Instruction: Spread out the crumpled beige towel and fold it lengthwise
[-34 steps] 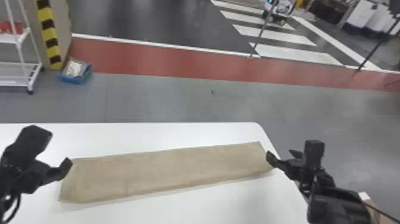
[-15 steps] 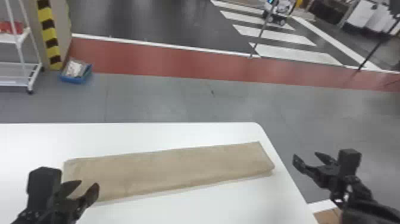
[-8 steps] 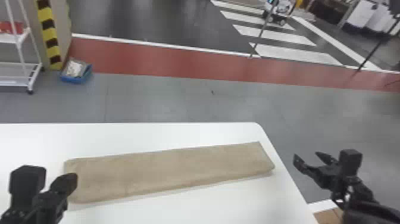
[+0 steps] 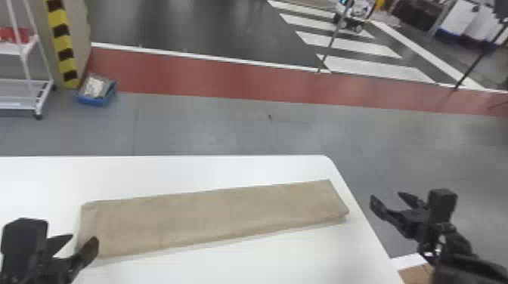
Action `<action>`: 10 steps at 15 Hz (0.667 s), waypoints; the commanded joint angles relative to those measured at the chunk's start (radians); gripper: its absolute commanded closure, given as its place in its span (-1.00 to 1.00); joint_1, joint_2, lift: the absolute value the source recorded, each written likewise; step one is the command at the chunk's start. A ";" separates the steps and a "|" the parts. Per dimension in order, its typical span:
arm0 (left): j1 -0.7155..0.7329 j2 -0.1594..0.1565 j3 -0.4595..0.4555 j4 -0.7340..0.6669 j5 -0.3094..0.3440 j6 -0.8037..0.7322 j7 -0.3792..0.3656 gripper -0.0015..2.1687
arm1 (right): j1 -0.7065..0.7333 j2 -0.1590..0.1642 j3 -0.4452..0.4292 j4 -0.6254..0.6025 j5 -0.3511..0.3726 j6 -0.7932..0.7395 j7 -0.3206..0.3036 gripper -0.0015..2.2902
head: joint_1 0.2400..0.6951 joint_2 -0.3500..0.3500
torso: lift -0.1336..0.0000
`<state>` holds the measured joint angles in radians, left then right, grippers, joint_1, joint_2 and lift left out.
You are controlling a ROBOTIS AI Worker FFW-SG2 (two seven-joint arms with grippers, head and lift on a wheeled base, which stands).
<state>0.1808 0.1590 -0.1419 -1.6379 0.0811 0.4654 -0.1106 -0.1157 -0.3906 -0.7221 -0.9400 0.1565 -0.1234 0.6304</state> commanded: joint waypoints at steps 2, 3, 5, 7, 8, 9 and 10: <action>-0.011 -0.002 -0.008 0.015 -0.003 0.000 0.000 -0.43 | 0.008 -0.001 -0.010 0.000 -0.006 -0.018 0.000 -0.85 | 1.00 -1.00 | 1.00; -0.014 -0.002 -0.010 0.016 -0.012 0.000 0.000 -0.43 | 0.010 -0.001 -0.010 0.000 -0.006 -0.021 0.002 -0.85 | 1.00 -1.00 | 1.00; -0.012 -0.001 -0.013 0.016 -0.023 0.019 -0.003 -0.42 | 0.014 -0.001 -0.011 -0.002 -0.017 -0.028 0.002 -0.85 | 1.00 -1.00 | 1.00; -0.007 -0.001 -0.013 0.016 -0.030 0.031 -0.017 -0.15 | 0.019 -0.001 -0.011 -0.003 -0.025 -0.028 0.006 -0.85 | 1.00 -1.00 | 1.00; -0.006 0.001 -0.011 0.015 -0.030 0.031 -0.021 -0.06 | 0.019 -0.001 -0.011 -0.008 -0.025 -0.028 0.006 -0.85 | 1.00 -1.00 | 1.00; -0.001 0.001 -0.007 0.013 -0.030 0.034 -0.021 0.13 | 0.019 0.001 -0.011 -0.011 -0.026 -0.028 0.006 -0.85 | 1.00 -1.00 | 1.00; 0.003 0.001 -0.001 0.010 -0.030 0.034 -0.021 0.31 | 0.022 0.002 -0.011 -0.019 -0.026 -0.028 0.006 -0.85 | 1.00 -1.00 | 1.00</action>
<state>0.1782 0.1594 -0.1500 -1.6242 0.0508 0.4978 -0.1321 -0.0959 -0.3905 -0.7332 -0.9508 0.1311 -0.1509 0.6373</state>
